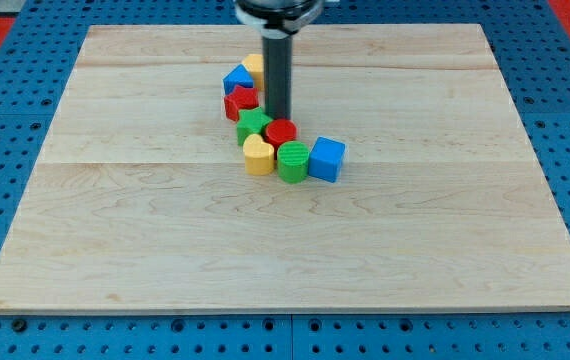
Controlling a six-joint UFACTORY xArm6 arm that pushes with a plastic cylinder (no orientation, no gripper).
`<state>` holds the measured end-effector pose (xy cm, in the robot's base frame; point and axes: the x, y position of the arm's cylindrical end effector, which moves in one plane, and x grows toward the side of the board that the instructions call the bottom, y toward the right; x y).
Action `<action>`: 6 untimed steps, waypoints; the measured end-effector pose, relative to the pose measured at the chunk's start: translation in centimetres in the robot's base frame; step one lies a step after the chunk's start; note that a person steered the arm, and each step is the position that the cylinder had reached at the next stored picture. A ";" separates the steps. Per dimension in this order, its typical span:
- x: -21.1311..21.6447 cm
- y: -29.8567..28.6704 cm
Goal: Push the blue cube towards the bottom center
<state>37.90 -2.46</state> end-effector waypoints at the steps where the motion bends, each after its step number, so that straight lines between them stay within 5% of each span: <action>1: 0.0 0.7; 3: 1.6 8.2; 5: 9.0 5.3; 6: 9.3 4.2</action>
